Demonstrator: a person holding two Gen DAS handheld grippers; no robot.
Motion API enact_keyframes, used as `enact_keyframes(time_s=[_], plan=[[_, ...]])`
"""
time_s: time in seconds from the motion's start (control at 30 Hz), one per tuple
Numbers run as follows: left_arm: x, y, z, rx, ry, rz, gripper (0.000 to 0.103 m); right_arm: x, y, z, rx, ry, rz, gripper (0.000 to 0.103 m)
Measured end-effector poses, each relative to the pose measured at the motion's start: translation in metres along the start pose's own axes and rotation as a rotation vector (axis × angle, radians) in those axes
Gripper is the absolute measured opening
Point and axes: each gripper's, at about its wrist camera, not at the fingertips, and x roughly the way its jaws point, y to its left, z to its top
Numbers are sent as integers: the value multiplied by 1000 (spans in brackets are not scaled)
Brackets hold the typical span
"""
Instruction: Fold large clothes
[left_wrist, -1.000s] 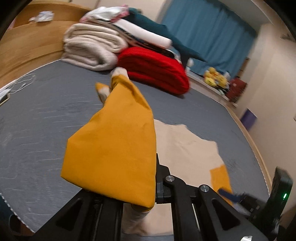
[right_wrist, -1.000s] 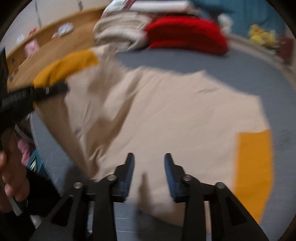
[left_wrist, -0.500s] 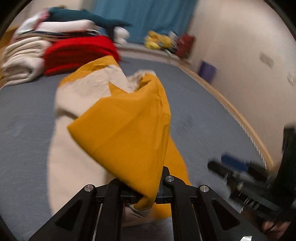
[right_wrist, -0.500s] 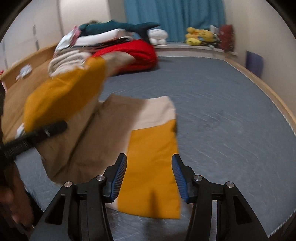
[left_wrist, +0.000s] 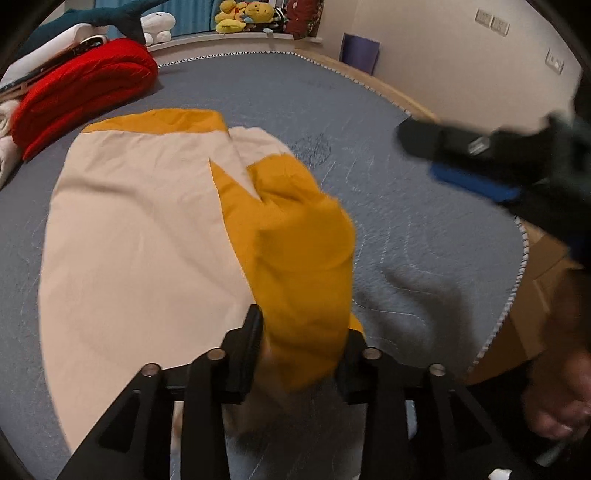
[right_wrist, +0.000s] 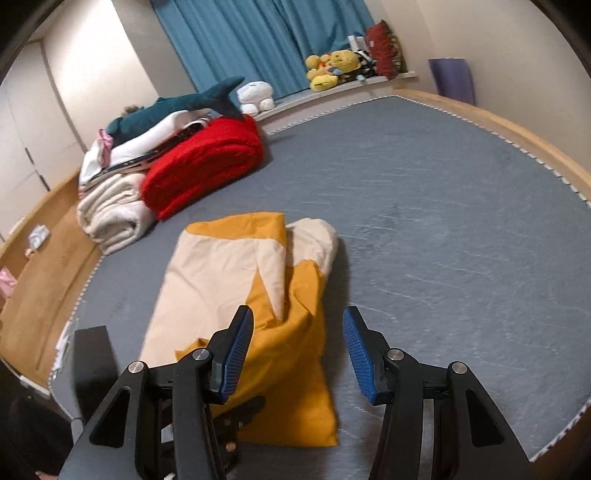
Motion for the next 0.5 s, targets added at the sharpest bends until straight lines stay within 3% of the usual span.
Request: enact_keyframes(time_s=[0.1, 0.23, 0.4, 0.5], plan=[[-29, 8, -4, 12, -9, -51, 39, 6, 16, 0, -7, 19, 62, 52], [-65, 26, -11, 41, -13, -41, 40, 13, 37, -4, -36, 49, 122, 52], [-88, 67, -13, -40, 28, 77, 40, 22, 54, -15, -89, 115, 140, 52], [-90, 93, -15, -101, -4, 126, 40, 39, 62, -28, -157, 193, 60, 52]])
